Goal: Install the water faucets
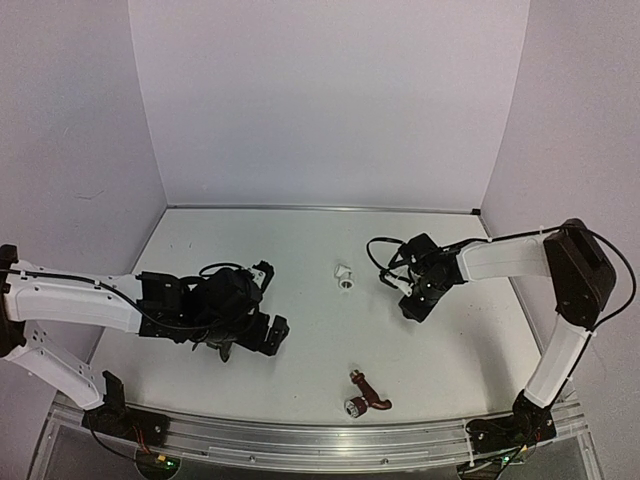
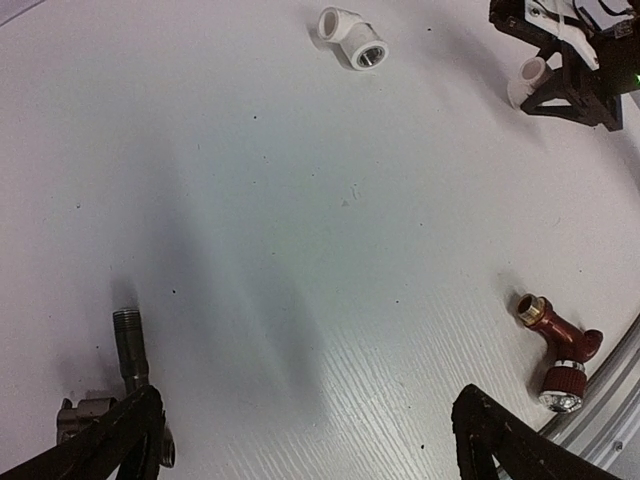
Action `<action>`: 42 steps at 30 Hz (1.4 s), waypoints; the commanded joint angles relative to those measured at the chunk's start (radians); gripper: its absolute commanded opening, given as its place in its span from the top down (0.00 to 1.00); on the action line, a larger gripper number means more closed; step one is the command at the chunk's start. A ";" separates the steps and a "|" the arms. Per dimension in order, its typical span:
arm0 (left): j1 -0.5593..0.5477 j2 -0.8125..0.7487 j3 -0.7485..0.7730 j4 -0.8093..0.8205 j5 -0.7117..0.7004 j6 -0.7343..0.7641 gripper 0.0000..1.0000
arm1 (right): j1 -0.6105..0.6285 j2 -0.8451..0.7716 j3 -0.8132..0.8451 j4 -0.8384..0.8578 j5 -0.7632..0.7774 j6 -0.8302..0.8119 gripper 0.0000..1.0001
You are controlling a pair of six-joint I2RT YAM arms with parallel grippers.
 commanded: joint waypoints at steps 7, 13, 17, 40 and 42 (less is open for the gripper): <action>0.001 -0.027 0.015 -0.066 -0.045 -0.061 0.00 | 0.001 0.027 0.031 -0.007 -0.011 0.042 0.56; 0.013 -0.044 0.027 -0.142 -0.016 -0.139 0.00 | 0.001 -0.010 0.101 -0.064 -0.052 0.054 0.37; 0.024 -0.084 0.010 -0.193 -0.008 -0.243 0.00 | 0.001 -0.034 0.148 -0.086 -0.052 0.049 0.26; 0.028 -0.362 -0.218 -0.600 -0.122 -1.103 0.12 | 0.001 -0.200 0.296 -0.175 -0.263 0.028 0.02; 0.028 -0.382 -0.233 -0.602 -0.141 -1.140 0.14 | 0.001 -0.202 0.300 -0.176 -0.272 0.030 0.02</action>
